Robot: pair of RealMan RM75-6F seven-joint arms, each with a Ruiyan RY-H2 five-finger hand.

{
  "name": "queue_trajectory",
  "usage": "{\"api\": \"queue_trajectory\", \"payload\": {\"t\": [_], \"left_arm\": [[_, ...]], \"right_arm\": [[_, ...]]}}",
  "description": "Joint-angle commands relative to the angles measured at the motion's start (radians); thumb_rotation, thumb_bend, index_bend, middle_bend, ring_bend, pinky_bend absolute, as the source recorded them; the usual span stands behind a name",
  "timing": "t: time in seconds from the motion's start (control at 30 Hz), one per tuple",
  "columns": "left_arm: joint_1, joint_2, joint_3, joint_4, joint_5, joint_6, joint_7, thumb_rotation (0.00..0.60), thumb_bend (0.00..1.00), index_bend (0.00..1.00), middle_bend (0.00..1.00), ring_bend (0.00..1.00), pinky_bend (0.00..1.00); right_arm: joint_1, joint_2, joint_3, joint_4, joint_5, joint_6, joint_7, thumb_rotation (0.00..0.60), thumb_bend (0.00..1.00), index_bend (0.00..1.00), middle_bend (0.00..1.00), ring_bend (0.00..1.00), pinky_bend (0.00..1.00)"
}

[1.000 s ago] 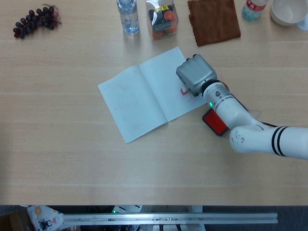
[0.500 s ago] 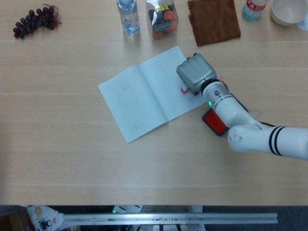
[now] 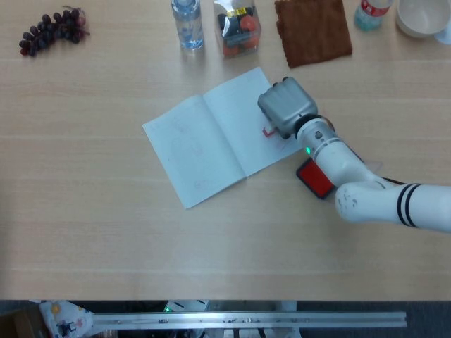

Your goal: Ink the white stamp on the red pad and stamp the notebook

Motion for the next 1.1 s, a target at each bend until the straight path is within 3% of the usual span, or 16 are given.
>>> {"api": "queue_trajectory", "payload": {"t": [0.03, 0.27, 0.5, 1.1], "left_arm": [[0.0, 0.001, 0.0, -0.002, 0.002, 0.0, 0.0, 0.6, 0.31, 0.2, 0.13, 0.18, 0.22], [0.0, 0.004, 0.002, -0.01, 0.009, 0.003, 0.002, 0.6, 0.31, 0.2, 0.13, 0.18, 0.22], [-0.004, -0.001, 0.005, -0.016, 0.022, 0.0, 0.008, 0.6, 0.31, 0.2, 0.13, 0.18, 0.22], [-0.008, -0.006, 0.012, -0.026, 0.02, -0.011, 0.029, 0.6, 0.31, 0.2, 0.13, 0.18, 0.22]], "right_arm": [[-0.009, 0.047, 0.015, -0.056, -0.018, 0.018, 0.022, 0.6, 0.35, 0.77, 0.53, 0.35, 0.32], [-0.049, 0.179, 0.017, -0.192, -0.051, 0.073, 0.059, 0.6, 0.35, 0.77, 0.53, 0.35, 0.32], [-0.096, 0.277, -0.025, -0.252, -0.079, 0.099, 0.072, 0.6, 0.35, 0.77, 0.53, 0.35, 0.32], [-0.134, 0.259, -0.08, -0.191, -0.092, 0.077, 0.058, 0.6, 0.35, 0.77, 0.53, 0.35, 0.32]]}}
